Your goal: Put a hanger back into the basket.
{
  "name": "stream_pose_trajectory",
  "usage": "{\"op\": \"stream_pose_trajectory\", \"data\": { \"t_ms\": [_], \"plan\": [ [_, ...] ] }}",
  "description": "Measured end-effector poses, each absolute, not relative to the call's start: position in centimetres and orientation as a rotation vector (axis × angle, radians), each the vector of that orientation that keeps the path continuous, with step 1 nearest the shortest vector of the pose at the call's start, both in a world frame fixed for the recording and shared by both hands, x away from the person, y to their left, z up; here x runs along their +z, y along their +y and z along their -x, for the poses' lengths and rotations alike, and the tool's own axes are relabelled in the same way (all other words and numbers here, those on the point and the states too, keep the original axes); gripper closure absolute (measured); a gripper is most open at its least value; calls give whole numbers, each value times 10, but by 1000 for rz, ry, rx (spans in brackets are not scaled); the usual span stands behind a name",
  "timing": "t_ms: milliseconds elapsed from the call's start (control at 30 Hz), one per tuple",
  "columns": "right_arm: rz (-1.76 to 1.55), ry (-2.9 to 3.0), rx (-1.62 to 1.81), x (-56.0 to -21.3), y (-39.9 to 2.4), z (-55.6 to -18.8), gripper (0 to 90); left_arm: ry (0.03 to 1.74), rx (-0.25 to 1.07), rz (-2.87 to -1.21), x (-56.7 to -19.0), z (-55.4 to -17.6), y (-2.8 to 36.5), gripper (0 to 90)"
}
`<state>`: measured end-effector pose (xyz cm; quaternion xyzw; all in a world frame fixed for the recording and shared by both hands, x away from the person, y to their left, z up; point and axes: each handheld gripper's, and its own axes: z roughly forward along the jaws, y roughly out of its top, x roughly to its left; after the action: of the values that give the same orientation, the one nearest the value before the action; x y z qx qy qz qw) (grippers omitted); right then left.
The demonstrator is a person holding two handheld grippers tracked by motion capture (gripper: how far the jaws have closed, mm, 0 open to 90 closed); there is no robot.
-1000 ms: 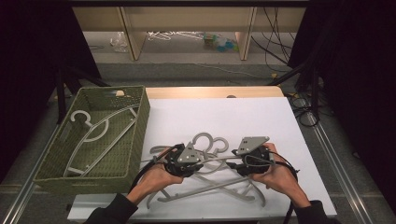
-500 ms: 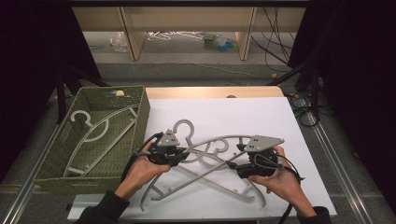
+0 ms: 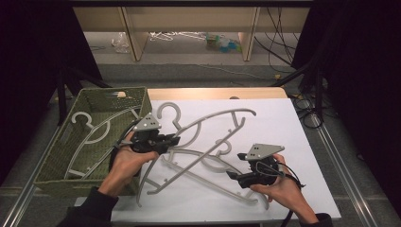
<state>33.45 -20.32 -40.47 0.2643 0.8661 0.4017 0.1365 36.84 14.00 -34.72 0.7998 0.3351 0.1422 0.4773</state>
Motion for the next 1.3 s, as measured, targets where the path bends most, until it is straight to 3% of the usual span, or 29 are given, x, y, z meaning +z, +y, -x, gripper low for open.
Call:
{"op": "stream_pose_trajectory", "data": {
  "t_ms": [233, 567, 733, 1300],
  "plan": [
    [-781, 2516, 1155, -407, -207, -333, 290, 819, 398, -1907, -304, -361, 166, 814],
    [-798, 2512, 1150, -410, -210, -334, 290, 930, 542, -1849, -266, -365, 239, 814],
    [-805, 2514, 1148, -413, -211, -335, 285, 1036, 619, -1842, -267, -372, 282, 814],
    [-813, 2526, 1139, -418, -209, -337, 272, 1187, 801, -1862, -309, -412, 359, 814]
  ]
}}
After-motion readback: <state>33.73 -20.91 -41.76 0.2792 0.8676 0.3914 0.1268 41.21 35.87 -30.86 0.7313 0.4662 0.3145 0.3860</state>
